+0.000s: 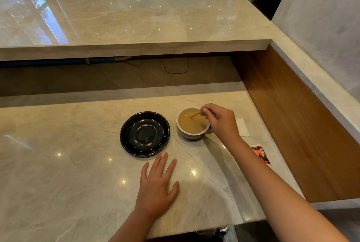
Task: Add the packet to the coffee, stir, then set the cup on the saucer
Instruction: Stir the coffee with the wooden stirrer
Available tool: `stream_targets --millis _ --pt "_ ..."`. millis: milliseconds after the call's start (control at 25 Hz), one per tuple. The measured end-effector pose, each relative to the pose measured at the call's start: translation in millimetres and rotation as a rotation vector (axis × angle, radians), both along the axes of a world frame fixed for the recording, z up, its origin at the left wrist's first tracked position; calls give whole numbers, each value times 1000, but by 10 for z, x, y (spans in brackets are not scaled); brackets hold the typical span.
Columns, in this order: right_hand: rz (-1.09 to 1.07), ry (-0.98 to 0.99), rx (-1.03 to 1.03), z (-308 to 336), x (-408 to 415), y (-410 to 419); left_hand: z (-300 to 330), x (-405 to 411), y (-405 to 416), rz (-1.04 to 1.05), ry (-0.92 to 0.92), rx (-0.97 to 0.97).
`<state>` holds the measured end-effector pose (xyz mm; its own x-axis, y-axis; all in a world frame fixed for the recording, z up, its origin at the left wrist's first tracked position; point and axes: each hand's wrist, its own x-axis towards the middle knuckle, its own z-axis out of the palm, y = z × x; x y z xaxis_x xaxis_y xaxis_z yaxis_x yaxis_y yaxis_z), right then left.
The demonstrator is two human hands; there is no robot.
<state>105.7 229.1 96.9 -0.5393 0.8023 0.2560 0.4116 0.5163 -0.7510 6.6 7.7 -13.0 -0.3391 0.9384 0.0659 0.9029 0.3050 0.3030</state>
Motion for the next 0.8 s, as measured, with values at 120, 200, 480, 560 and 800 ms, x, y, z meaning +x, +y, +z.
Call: stream_targets --millis 120,200,480,560,800 --pt "-45 -49 55 -3 155 53 -6 1 -3 0 4 -2" --pt "-56 -91 72 -12 275 18 -11 2 -3 -4 4 -1" --pt "-91 -13 -52 59 442 -88 -19 -13 -6 -23 5 -3" --pt "-134 47 -115 112 507 -73 -13 -15 -5 -29 5 -2" --pt "-253 324 -383 188 833 25 5 -10 -4 -27 18 -13"
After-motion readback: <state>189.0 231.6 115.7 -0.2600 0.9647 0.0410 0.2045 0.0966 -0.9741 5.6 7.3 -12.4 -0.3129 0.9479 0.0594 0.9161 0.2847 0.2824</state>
